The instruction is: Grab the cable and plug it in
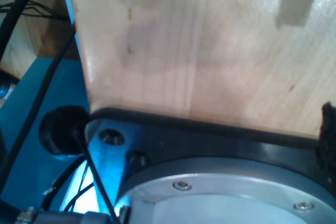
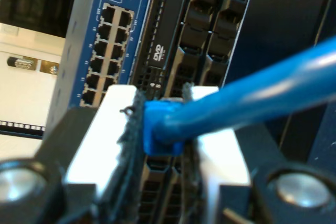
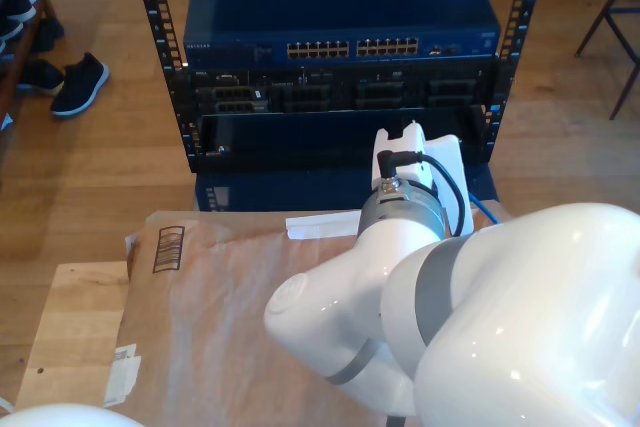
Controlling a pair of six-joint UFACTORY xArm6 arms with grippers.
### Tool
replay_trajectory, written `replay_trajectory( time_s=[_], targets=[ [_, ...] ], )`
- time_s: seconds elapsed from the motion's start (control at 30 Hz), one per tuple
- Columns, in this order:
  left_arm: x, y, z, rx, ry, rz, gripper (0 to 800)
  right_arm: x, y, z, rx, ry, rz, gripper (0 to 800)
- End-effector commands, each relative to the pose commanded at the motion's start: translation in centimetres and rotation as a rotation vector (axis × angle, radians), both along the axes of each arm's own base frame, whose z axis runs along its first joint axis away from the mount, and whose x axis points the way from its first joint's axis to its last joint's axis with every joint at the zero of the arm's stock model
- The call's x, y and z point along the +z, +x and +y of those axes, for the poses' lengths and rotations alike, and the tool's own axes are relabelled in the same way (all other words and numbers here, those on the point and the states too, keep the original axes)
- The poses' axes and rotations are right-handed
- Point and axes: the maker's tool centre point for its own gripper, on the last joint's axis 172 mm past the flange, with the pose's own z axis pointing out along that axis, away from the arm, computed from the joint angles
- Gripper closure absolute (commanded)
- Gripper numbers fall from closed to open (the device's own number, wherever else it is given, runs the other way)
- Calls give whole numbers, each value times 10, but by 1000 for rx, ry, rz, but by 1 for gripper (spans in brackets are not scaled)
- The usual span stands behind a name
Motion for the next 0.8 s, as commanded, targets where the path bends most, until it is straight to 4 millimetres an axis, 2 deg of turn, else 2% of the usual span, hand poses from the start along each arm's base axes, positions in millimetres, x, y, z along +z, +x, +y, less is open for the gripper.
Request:
replay_trajectory(
  time_s=[0.13,0.17,0.27,0.33,0.47,0.53,0.7,0.8],
  targets=[
    [0,0,0,0,0,0,2,29,-3,-2,16,21,-31,800],
    [0,0,0,0,0,0,1,31,-3,-2,20,11,-31,800],
    [0,0,0,0,0,0,2,26,-5,2,29,1,-25,800],
    [0,0,0,0,0,0,1,29,-6,12,52,-2,-33,800],
    [0,0,0,3,0,1,2,33,13,32,158,-52,-51,800],
    [0,0,0,3,0,1,2,37,26,16,127,-35,-52,800],
    [0,0,0,0,0,0,2,54,45,32,110,35,-96,800],
    [0,0,0,3,0,1,2,42,40,26,101,26,-80,800]
  ],
)
